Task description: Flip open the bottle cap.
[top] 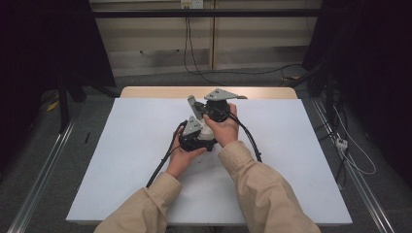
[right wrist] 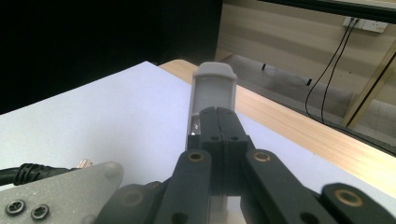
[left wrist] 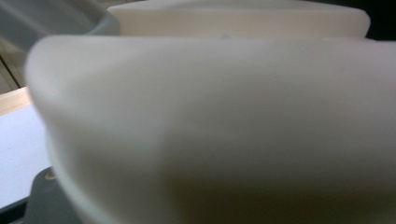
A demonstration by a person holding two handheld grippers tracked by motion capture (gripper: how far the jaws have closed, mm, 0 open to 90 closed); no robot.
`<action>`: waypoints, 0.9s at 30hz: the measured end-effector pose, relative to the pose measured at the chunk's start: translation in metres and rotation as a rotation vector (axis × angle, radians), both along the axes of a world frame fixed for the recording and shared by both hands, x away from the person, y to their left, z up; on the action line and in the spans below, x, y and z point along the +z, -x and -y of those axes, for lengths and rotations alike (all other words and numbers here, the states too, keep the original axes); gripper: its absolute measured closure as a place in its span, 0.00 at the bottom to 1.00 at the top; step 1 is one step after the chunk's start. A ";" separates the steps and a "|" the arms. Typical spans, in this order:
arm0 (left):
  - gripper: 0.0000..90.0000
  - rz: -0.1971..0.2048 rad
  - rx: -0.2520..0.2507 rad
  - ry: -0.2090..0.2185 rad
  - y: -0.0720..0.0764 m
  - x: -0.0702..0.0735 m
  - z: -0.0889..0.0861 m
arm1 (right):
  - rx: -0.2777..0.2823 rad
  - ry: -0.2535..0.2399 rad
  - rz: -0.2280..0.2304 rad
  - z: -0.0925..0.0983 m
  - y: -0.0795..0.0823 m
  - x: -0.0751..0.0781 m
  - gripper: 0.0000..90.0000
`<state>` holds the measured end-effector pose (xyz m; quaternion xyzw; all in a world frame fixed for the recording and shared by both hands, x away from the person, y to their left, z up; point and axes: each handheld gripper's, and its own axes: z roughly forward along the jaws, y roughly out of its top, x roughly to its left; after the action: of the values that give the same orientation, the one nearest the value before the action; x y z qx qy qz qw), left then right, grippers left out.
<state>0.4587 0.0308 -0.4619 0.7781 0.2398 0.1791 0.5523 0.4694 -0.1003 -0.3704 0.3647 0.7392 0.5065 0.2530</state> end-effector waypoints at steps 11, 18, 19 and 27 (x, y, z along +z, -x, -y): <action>0.21 0.000 -0.001 -0.001 0.000 0.000 0.000 | 0.002 0.001 -0.012 -0.001 -0.002 -0.004 1.00; 0.21 0.004 0.002 -0.004 0.001 0.000 0.001 | 0.004 0.003 -0.019 -0.002 -0.003 -0.005 1.00; 0.21 0.001 0.009 0.005 0.001 0.000 0.001 | 0.006 0.005 -0.020 -0.002 -0.003 -0.005 1.00; 0.21 0.001 0.011 0.000 0.002 0.000 0.001 | 0.012 0.008 -0.037 -0.004 -0.005 -0.009 1.00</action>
<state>0.4570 0.0296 -0.4621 0.7765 0.2438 0.1826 0.5515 0.4739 -0.0967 -0.3795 0.3685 0.7480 0.4983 0.2375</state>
